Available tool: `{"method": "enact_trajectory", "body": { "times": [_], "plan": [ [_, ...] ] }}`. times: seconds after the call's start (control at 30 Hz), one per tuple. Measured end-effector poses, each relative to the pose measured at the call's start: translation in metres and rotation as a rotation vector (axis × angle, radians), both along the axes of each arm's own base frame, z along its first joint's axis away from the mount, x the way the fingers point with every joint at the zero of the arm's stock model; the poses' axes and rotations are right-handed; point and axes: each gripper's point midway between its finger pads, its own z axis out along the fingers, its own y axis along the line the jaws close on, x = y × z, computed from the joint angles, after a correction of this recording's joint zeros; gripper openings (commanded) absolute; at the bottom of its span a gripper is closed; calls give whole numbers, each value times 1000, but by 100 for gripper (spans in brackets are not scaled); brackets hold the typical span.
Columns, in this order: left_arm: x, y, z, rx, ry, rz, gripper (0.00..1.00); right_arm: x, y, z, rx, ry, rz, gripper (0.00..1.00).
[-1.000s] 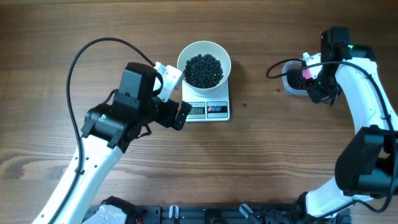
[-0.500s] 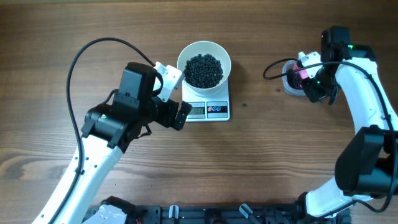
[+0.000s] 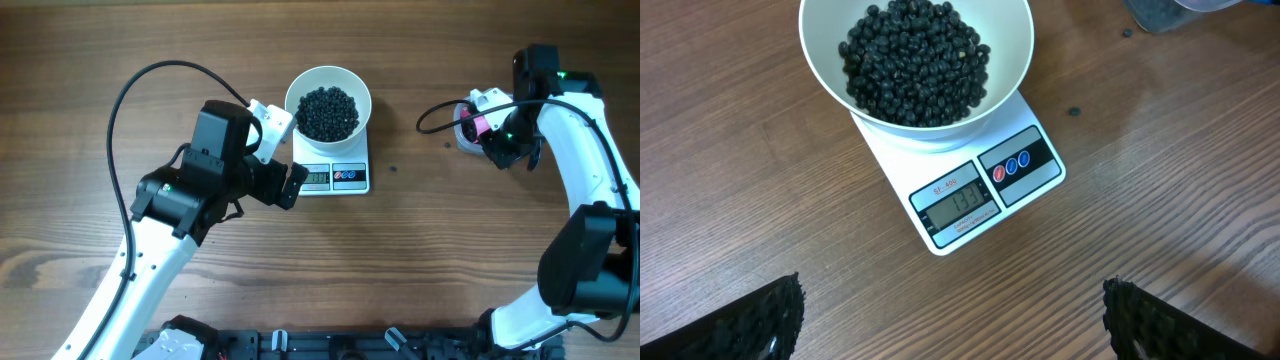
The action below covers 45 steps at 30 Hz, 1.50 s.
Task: Scoop item into bowl and weigh 150g on scale
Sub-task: 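Scoop black beans from the tub with the right gripper, then carry the filled scoop left over the white bowl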
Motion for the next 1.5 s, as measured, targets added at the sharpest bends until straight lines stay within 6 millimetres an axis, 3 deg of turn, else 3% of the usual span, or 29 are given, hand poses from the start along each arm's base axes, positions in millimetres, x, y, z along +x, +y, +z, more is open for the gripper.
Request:
{"method": "enact_trajectory", "body": {
  "times": [0.77, 0.97, 1.5],
  "plan": [
    [0, 0, 0, 0, 0, 0, 100, 1, 6, 6, 37, -2, 27, 4],
    [0, 0, 0, 0, 0, 0, 100, -5, 11, 10, 140, 15, -16, 4],
    [0, 0, 0, 0, 0, 0, 100, -7, 1, 17, 331, -6, -171, 4]
  ]
}}
